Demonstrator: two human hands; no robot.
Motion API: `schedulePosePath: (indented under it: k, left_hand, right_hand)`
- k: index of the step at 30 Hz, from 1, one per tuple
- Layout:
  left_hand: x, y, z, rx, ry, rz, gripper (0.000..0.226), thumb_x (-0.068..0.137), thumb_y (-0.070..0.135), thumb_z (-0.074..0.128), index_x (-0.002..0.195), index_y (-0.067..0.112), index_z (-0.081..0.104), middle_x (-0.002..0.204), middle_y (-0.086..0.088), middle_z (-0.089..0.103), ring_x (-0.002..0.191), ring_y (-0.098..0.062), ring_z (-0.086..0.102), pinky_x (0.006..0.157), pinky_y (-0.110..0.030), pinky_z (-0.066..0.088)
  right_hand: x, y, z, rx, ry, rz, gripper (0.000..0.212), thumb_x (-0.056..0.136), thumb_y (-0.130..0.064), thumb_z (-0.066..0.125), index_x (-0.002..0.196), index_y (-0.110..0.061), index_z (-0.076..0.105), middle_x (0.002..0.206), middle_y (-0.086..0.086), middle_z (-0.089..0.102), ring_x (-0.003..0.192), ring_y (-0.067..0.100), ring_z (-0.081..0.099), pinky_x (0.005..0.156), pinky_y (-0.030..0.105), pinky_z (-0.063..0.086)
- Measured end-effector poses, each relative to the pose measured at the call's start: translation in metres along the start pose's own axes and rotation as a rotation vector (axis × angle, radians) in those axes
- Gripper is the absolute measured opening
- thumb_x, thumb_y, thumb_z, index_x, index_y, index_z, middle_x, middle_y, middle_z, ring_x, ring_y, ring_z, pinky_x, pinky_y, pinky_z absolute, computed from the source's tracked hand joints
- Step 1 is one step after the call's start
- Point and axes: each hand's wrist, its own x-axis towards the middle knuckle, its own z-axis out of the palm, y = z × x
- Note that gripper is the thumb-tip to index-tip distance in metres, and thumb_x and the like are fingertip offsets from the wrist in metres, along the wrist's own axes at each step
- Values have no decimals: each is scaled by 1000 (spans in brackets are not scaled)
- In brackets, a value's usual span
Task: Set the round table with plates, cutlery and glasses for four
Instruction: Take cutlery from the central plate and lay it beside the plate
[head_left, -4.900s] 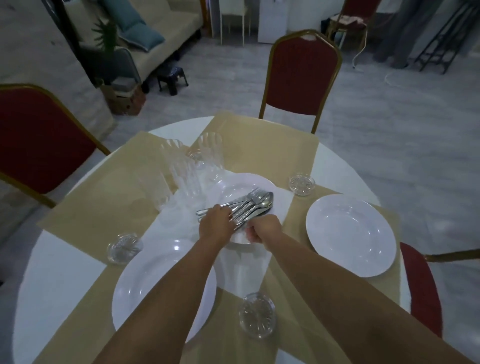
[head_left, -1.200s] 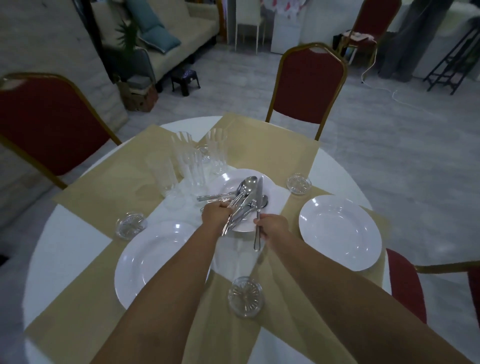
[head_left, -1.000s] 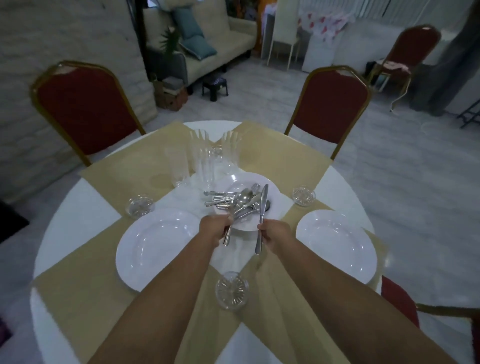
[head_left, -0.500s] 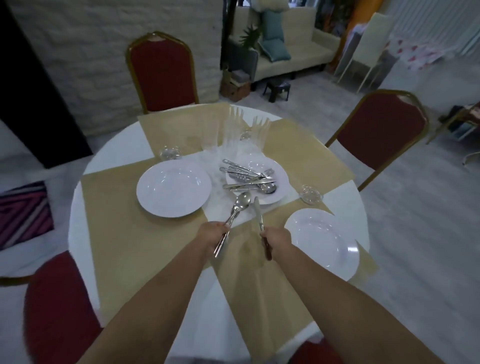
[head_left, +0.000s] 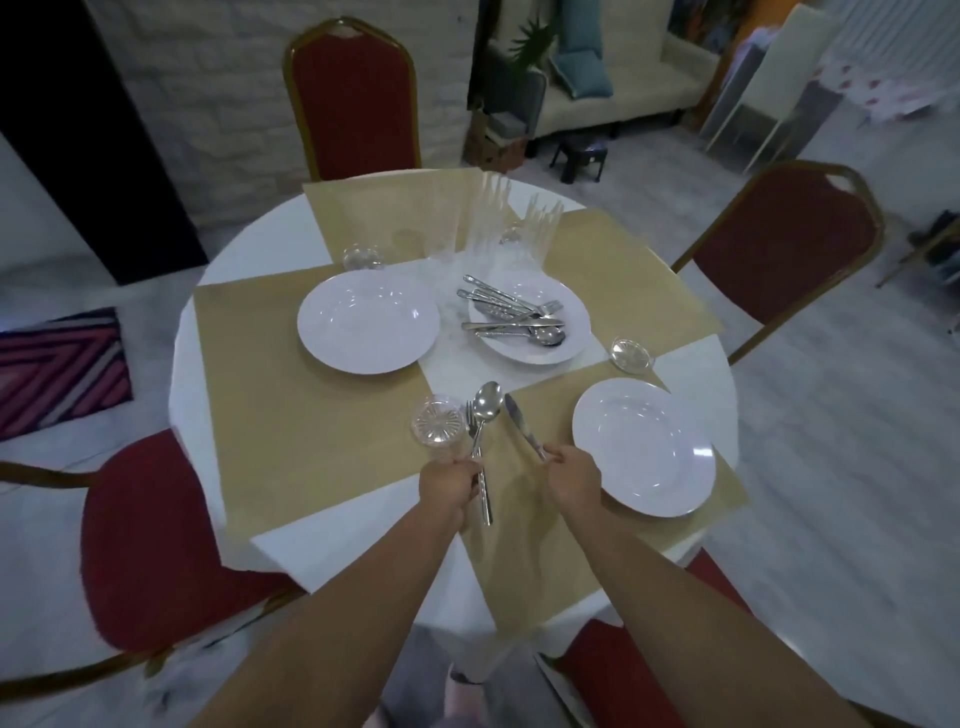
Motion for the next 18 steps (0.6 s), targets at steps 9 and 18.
schedulePosePath:
  k: [9, 18]
  left_hand:
    - [-20, -40, 1, -34, 65, -55, 9, 84, -1, 66, 77, 3, 61, 62, -8, 54, 47, -13, 50, 34, -13, 38]
    - [-34, -79, 25, -174, 178, -102, 14, 84, -1, 65, 72, 7, 63, 64, -10, 57, 54, -19, 52, 63, -30, 50]
  right_hand:
    - [-14, 33, 1, -86, 73, -128, 34, 93, -3, 45, 107, -12, 74, 94, 9, 71, 85, 25, 61, 75, 33, 48]
    - [2, 58, -18, -531, -22, -332, 26, 96, -17, 45, 109, -21, 67, 98, 2, 68, 89, 24, 64, 65, 26, 40]
